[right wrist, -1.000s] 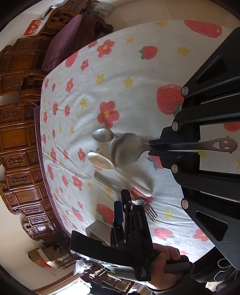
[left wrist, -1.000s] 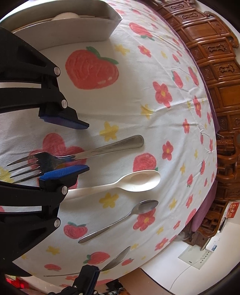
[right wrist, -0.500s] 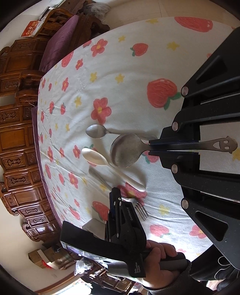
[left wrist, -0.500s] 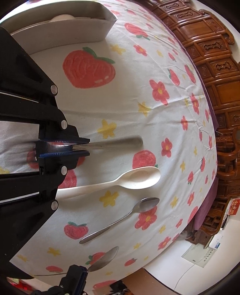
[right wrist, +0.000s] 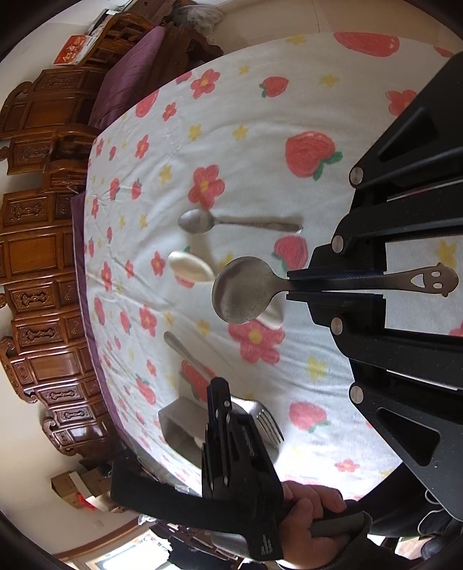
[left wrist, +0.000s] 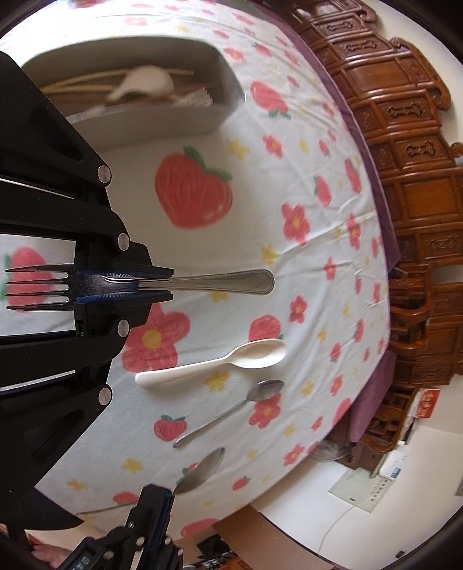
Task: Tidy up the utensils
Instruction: 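Carry the fork into the box and open the left tool while the right tool carries the spoon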
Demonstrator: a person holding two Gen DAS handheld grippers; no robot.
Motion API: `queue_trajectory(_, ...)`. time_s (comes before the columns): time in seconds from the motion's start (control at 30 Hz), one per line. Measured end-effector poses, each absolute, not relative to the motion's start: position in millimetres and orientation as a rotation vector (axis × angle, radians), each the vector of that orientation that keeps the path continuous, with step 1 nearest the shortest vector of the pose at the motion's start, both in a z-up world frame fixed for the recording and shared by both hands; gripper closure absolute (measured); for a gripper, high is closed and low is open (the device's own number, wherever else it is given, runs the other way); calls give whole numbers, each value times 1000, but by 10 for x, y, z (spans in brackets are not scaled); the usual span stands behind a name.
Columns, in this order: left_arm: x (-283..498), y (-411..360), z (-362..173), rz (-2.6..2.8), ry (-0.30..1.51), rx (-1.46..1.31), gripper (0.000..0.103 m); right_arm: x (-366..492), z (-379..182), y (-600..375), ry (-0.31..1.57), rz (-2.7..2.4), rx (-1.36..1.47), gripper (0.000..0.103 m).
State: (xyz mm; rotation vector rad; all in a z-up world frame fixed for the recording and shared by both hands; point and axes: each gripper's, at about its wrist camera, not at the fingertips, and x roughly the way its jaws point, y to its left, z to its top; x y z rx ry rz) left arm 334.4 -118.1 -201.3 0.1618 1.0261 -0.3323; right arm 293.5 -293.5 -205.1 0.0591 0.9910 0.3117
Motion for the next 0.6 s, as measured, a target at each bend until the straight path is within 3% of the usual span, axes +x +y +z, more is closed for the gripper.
queue_trajectory(0.6,3053,-328,-1290,-301,940,109,97,3098,-1487,-2347,914,376,63,96)
